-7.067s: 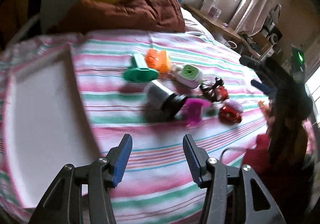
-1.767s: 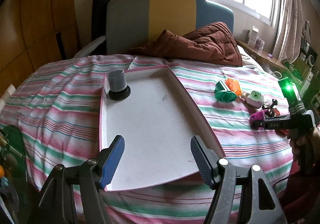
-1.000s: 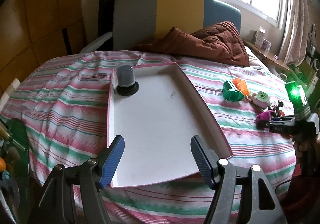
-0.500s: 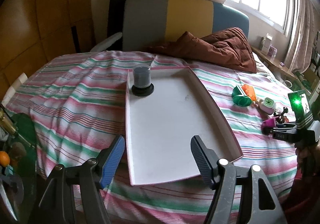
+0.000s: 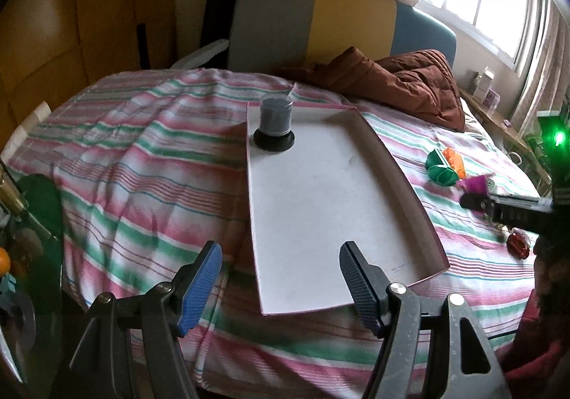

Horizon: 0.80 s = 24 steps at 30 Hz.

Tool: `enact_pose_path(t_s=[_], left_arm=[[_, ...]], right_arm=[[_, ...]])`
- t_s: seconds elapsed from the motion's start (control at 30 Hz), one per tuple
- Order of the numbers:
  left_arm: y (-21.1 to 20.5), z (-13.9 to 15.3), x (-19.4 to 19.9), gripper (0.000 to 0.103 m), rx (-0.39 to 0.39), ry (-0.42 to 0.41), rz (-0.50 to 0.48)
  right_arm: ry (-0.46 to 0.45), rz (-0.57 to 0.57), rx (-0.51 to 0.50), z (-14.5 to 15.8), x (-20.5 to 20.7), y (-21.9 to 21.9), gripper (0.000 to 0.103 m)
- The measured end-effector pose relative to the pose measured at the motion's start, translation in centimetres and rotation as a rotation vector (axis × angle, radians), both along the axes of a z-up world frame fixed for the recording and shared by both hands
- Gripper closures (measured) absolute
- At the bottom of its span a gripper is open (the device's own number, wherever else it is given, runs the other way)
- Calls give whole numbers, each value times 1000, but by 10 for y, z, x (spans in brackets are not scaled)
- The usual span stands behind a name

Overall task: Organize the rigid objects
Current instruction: 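Carry the magenta hat cup into the tray and open the right tool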

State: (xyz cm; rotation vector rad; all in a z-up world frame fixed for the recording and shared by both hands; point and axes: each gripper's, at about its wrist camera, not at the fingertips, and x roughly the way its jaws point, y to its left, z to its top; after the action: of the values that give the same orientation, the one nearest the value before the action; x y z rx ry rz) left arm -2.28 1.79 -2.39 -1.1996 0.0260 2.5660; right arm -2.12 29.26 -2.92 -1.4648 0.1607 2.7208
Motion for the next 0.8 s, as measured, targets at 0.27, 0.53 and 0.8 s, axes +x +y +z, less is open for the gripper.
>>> enact_pose_path(t_s=[0.27, 0.53, 0.8], left_arm=[[-14, -3, -2, 33, 25, -24, 10], [-45, -9, -6, 33, 45, -56, 69], [-59, -14, -11, 33, 80, -73, 91]], right_arm=[[15, 145, -90, 8, -20, -68, 71], [-79, 233, -162, -23, -62, -130, 71], [-135, 188, -180, -39, -115, -148, 71]])
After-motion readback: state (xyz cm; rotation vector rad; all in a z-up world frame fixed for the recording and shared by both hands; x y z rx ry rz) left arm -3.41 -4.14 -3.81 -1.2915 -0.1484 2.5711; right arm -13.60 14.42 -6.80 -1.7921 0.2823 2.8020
